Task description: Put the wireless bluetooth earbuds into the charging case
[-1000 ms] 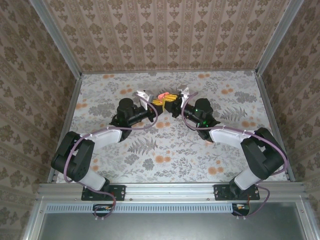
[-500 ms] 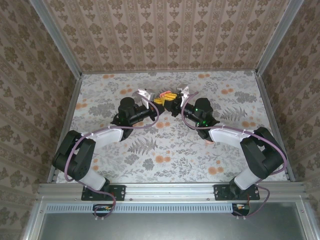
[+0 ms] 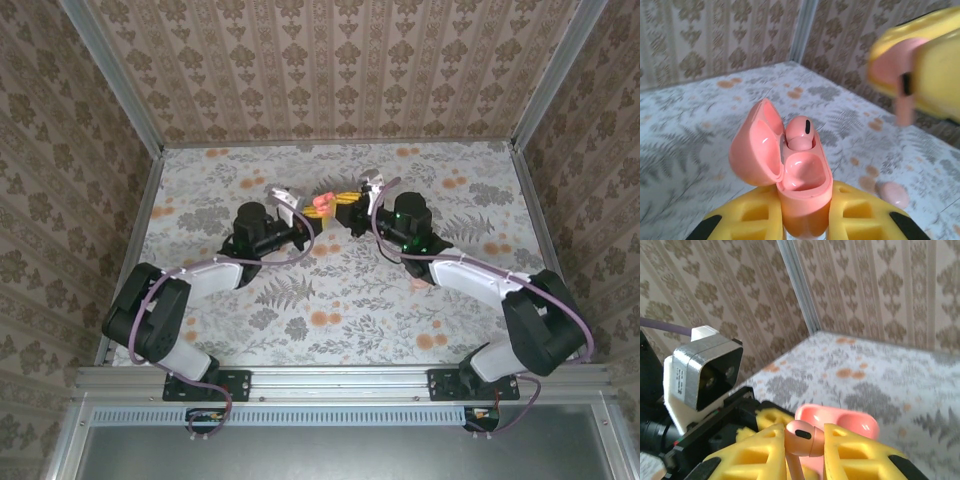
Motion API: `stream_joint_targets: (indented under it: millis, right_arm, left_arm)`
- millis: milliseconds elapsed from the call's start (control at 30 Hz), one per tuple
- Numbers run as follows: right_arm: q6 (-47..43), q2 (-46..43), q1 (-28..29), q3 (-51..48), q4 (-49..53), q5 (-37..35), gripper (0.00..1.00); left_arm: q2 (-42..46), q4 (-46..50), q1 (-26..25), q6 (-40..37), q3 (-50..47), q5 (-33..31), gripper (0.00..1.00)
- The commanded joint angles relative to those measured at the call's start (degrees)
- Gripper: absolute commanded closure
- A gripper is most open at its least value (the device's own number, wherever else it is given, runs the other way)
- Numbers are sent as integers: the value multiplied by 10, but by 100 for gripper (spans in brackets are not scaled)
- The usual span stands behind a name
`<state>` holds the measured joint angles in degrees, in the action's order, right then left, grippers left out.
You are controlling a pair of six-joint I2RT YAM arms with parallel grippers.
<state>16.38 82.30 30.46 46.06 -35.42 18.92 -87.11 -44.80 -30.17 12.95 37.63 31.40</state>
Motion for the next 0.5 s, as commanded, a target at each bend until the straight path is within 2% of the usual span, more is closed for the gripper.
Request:
stream_joint_targets:
  millis: [0,133,467]
  right_arm:
    - [27,-30,-2,-4,157,0,81]
    - [45,-57,-2,-11,277,-31,81]
    - [114,-80,-2,-58,395,-105,81]
  left_arm:
    - [34,27,11,-39,-18,-19,84]
    - [48,56,13,-59,-29,-26,84]
    - [64,103,6,-98,-45,-15,84]
